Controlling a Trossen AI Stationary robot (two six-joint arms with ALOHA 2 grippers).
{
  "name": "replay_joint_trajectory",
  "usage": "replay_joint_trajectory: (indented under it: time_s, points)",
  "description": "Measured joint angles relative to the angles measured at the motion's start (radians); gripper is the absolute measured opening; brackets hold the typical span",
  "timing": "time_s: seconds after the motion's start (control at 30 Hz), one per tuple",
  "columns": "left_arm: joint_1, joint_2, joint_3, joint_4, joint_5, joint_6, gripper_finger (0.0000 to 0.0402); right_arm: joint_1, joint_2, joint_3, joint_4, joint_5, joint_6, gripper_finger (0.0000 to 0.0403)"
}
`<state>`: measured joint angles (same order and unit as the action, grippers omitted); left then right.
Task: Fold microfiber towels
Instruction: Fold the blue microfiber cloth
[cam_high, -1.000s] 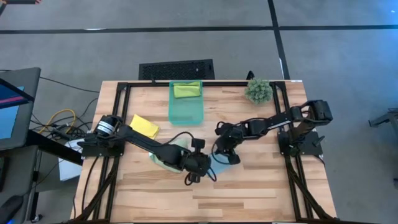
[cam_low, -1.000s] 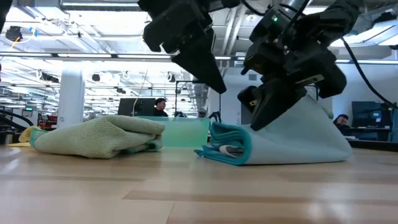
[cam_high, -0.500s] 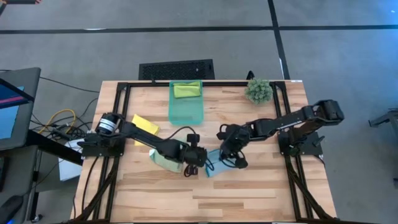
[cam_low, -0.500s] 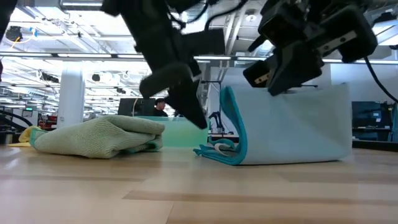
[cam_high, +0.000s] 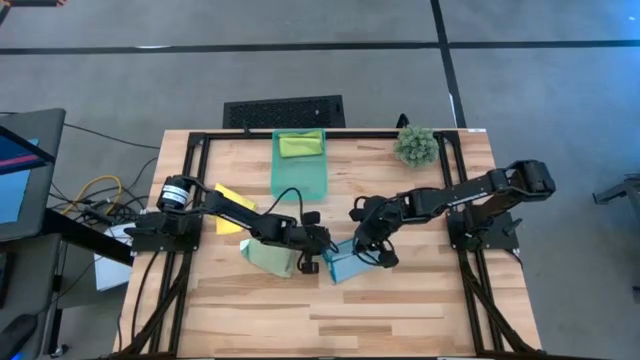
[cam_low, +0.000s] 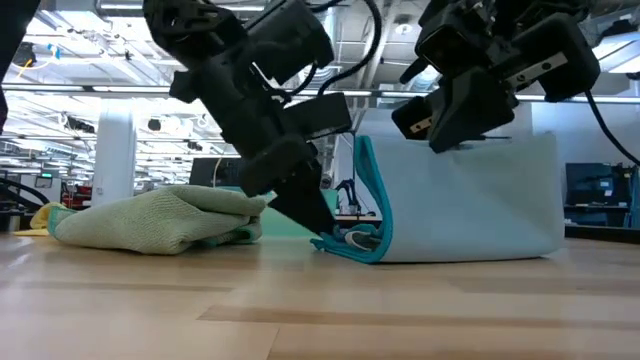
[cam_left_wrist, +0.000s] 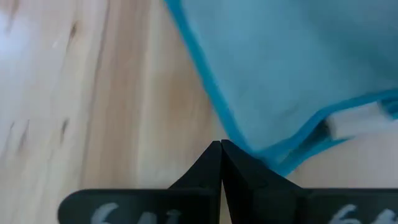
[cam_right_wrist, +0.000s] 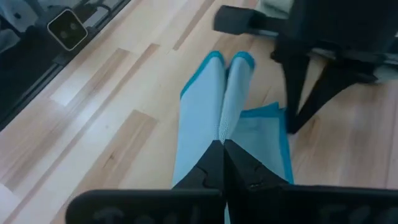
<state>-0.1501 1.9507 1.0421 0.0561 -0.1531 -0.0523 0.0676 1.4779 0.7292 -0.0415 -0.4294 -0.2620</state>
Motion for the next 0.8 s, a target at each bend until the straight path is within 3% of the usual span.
replay_joint_trajectory:
  time_s: [0.3, 0.8]
  points:
    - [0.000, 0.037, 0.009, 0.052, 0.015, 0.019, 0.0000, -0.061, 0.001, 0.000, 0.039, 0.001, -0.009, 0.0012]
    - [0.001, 0.049, 0.012, 0.070, 0.035, 0.048, 0.0000, -0.146, 0.247, 0.000, 0.156, -0.075, -0.026, 0.0013]
